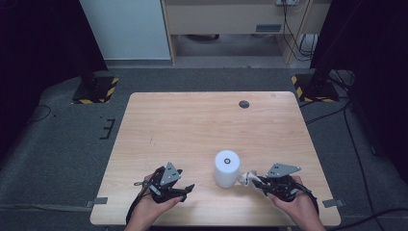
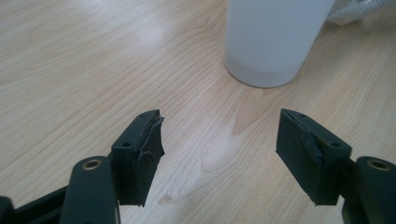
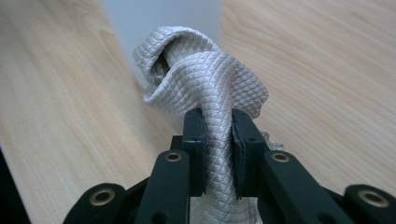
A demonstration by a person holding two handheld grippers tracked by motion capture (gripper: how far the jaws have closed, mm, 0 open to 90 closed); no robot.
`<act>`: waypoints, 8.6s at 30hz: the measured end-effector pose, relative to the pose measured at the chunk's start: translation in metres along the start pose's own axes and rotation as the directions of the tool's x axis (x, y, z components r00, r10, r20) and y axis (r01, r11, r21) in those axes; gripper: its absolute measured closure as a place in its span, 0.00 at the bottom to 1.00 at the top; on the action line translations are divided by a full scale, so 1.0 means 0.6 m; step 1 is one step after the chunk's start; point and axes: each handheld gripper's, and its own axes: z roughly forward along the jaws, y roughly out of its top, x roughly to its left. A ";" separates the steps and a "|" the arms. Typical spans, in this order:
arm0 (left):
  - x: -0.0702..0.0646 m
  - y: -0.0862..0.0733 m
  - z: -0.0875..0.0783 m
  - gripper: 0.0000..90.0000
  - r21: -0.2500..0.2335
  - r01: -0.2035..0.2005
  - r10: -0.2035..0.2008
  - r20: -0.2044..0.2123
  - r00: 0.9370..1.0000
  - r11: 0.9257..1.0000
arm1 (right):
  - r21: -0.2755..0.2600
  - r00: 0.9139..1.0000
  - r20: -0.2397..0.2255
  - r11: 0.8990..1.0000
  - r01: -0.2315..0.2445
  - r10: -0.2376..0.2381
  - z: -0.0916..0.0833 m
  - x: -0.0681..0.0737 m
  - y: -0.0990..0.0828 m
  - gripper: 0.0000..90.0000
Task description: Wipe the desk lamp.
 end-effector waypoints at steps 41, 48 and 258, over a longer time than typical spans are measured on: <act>-0.048 0.118 0.112 0.11 -0.093 -0.059 0.070 0.115 0.991 0.994 | -0.062 0.996 -0.054 0.995 0.072 -0.075 0.016 -0.027 0.186 0.87; -0.050 0.129 0.119 0.13 -0.105 -0.067 0.080 0.127 0.989 0.992 | -0.052 0.996 -0.067 0.997 0.060 -0.063 0.023 -0.035 0.181 0.87; -0.024 0.129 0.108 0.10 -0.010 -0.144 0.144 0.133 0.981 0.990 | -0.007 0.989 -0.145 1.000 -0.005 0.004 0.076 0.015 0.052 0.88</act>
